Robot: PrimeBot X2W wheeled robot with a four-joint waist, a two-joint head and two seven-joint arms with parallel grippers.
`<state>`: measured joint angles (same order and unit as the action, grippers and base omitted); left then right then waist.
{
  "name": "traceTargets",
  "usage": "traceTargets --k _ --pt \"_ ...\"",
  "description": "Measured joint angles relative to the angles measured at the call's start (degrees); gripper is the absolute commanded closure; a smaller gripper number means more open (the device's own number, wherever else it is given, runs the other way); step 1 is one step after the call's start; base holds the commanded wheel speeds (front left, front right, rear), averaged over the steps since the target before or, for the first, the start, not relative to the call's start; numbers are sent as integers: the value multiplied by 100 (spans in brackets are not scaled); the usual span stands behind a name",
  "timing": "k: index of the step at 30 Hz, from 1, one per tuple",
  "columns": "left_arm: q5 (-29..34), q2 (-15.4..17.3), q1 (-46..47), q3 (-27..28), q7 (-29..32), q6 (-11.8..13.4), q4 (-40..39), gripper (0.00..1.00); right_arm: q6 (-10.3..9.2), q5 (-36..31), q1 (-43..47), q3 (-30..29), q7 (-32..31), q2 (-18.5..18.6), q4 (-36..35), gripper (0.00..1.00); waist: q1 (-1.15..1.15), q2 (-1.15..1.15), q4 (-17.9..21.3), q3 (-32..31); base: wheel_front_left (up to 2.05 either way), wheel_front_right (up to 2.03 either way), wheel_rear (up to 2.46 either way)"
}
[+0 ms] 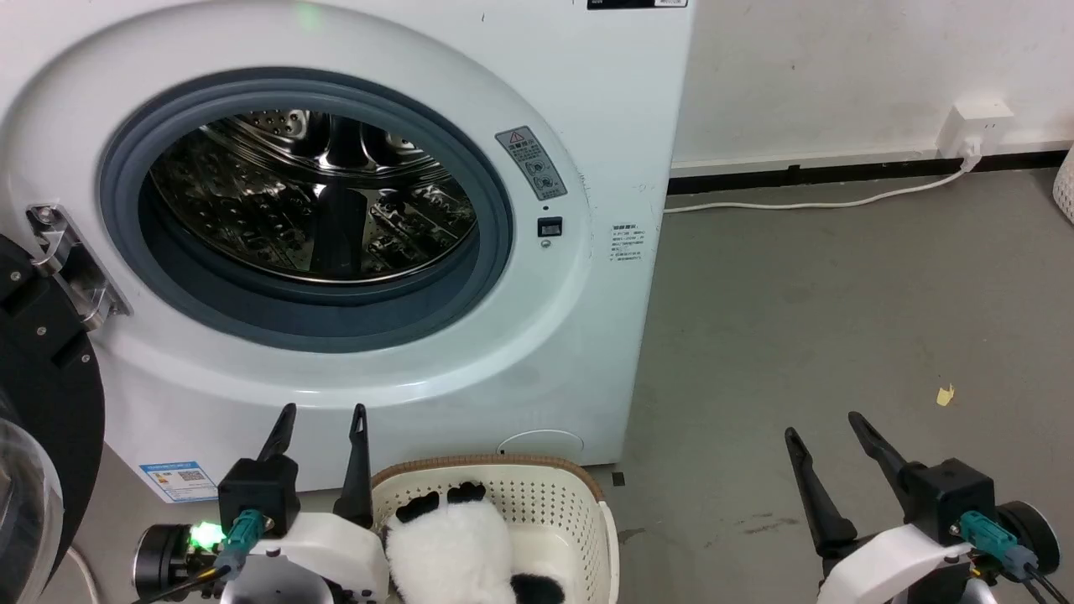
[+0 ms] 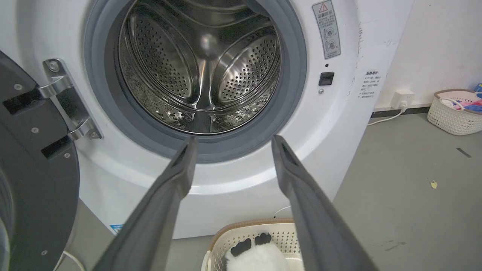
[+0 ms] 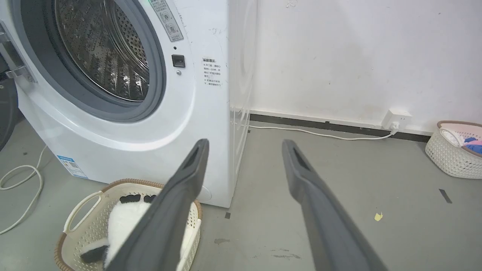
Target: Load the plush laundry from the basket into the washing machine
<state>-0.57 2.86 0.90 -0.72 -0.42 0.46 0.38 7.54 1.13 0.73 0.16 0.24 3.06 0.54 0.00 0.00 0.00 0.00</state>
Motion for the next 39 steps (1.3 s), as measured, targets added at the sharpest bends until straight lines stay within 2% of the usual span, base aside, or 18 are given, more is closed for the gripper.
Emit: traceTargets --k 21,31,39 --pt "-380 2 5 -286 -100 113 264 0 0 382 109 7 190 0 124 0 0 0 -3 53 0 0 0" --pt "-645 3 250 -472 141 105 822 0 0 575 106 -35 247 0 135 0 0 0 75 307 0 0 0" --pt "-771 1 620 -644 103 123 1429 0 0 713 73 -109 324 0 141 0 0 0 167 672 0 0 0"
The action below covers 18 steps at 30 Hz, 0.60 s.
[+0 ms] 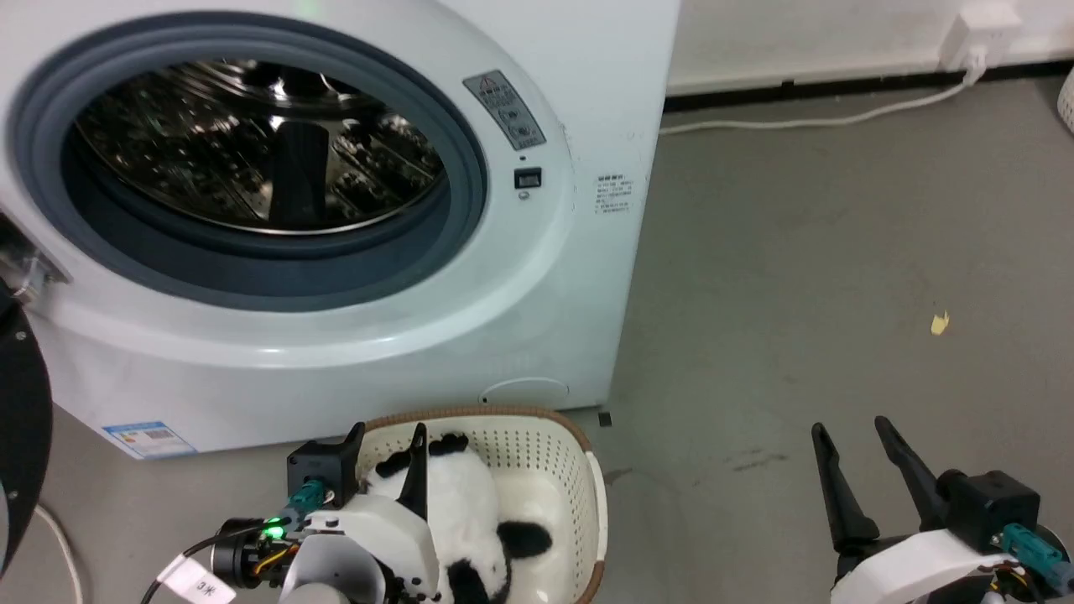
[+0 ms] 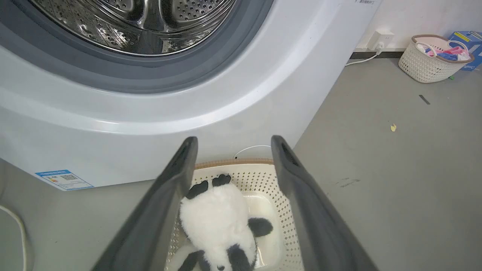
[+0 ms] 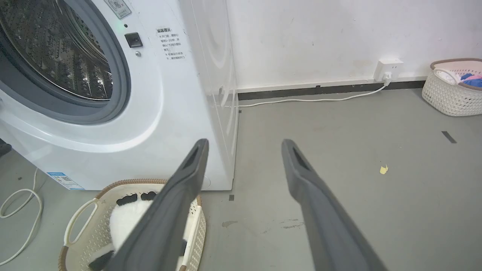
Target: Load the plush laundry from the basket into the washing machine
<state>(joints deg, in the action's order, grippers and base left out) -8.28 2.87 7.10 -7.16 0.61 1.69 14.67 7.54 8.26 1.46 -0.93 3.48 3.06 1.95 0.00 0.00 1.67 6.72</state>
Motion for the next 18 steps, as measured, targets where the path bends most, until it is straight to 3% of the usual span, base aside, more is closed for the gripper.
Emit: traceTargets --k 18 --pt "-361 -1 1015 -278 -370 127 1533 0 0 341 -194 -209 125 0 -170 0 -1 0 116 1085 0 0 0"
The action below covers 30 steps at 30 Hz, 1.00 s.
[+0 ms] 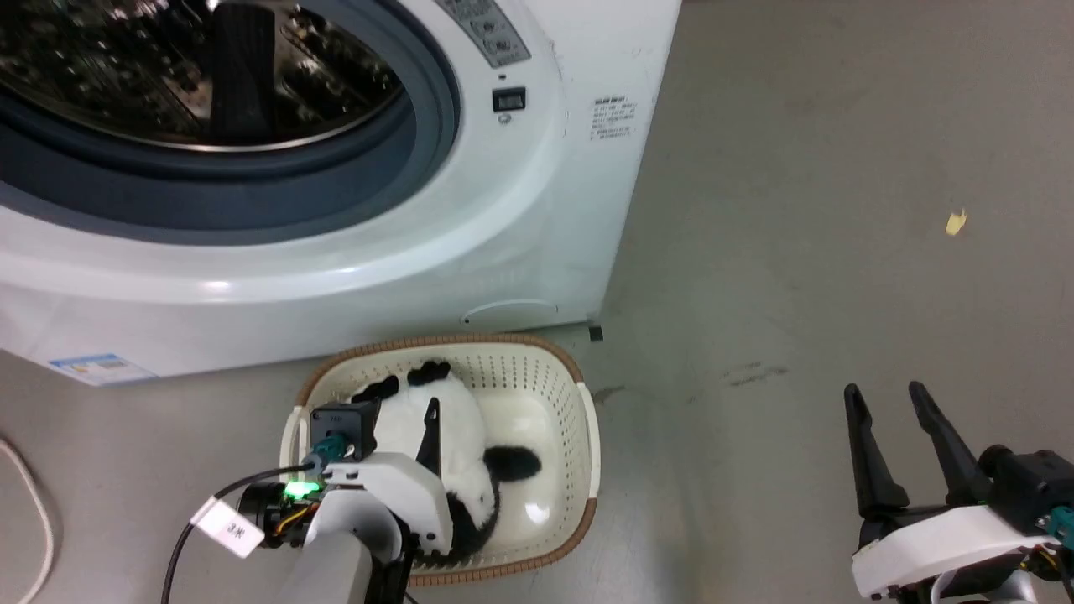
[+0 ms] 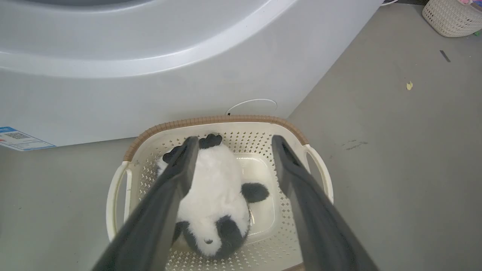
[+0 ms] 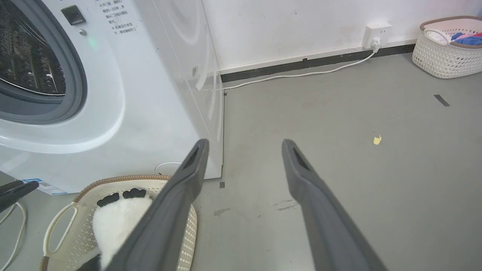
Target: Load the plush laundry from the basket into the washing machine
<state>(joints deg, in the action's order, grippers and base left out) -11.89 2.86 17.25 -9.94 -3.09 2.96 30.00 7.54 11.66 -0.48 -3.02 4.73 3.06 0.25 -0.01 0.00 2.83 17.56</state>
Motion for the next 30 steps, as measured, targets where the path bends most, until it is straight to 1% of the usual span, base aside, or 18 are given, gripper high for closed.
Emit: traceTargets --k 7,12,18,30 --pt "-177 -2 475 -98 4 100 608 0 0 115 -25 -88 42 0 -250 0 0 0 -1 490 0 0 0" --pt "-322 -4 798 -176 30 245 1022 0 0 204 -38 -170 41 0 -464 0 0 0 -17 835 0 0 0" --pt "-637 -5 1091 -249 27 321 1421 0 0 269 -76 -270 32 0 -671 0 0 0 -49 1201 0 0 0" --pt "-1266 -8 1683 -584 -35 543 2111 0 0 459 -75 -472 -51 -1 -1112 0 0 0 -118 1831 0 0 0"
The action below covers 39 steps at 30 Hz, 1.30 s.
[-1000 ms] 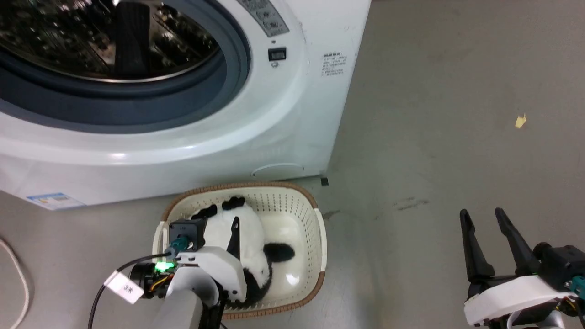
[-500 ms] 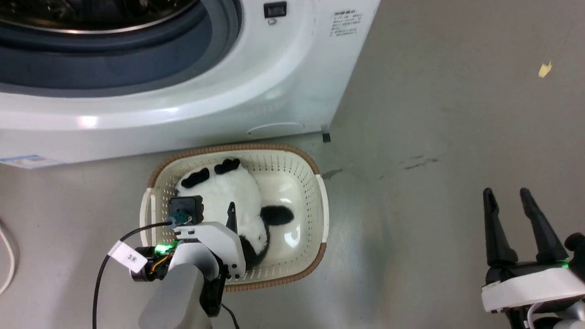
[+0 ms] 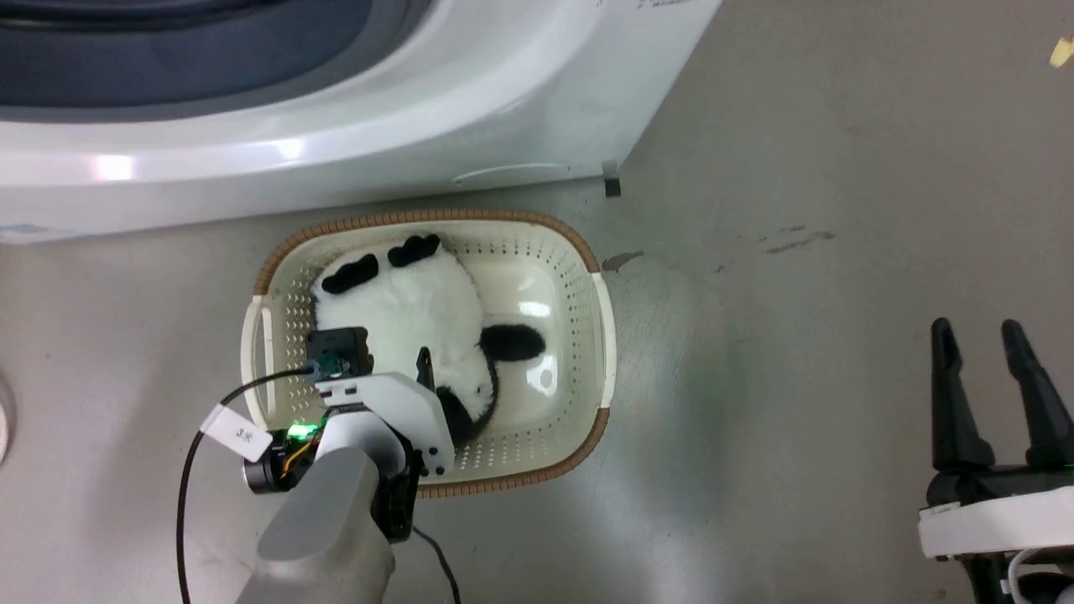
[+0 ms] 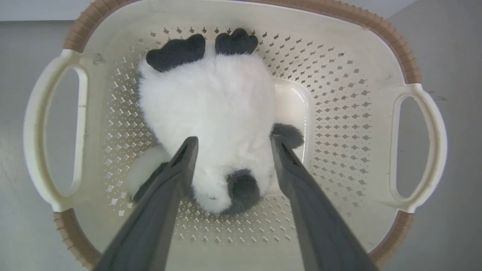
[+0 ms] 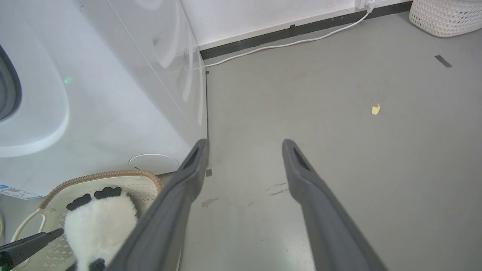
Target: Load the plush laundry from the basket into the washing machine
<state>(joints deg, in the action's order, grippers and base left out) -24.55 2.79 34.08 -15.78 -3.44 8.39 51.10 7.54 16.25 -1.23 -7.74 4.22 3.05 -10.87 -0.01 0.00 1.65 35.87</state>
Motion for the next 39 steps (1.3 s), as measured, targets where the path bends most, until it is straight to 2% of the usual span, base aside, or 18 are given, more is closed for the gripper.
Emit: traceTargets --k 14,30,33,39 --pt "-915 0 789 -248 -405 157 767 0 -1 194 84 -285 -86 0 -517 0 0 0 -57 790 0 0 0" --pt "-2071 0 1801 -848 -788 279 1782 0 -1 476 342 -660 -193 0 -1180 0 0 0 -155 1746 0 0 0" --pt "-2291 0 1874 -926 -710 179 1780 0 -1 500 342 -672 -196 0 -1211 0 0 0 -152 1820 0 0 0" --pt "-2700 19 1875 -1210 -399 -280 1625 0 -1 499 342 -680 -214 0 -1241 0 1 0 -124 1832 0 0 0"
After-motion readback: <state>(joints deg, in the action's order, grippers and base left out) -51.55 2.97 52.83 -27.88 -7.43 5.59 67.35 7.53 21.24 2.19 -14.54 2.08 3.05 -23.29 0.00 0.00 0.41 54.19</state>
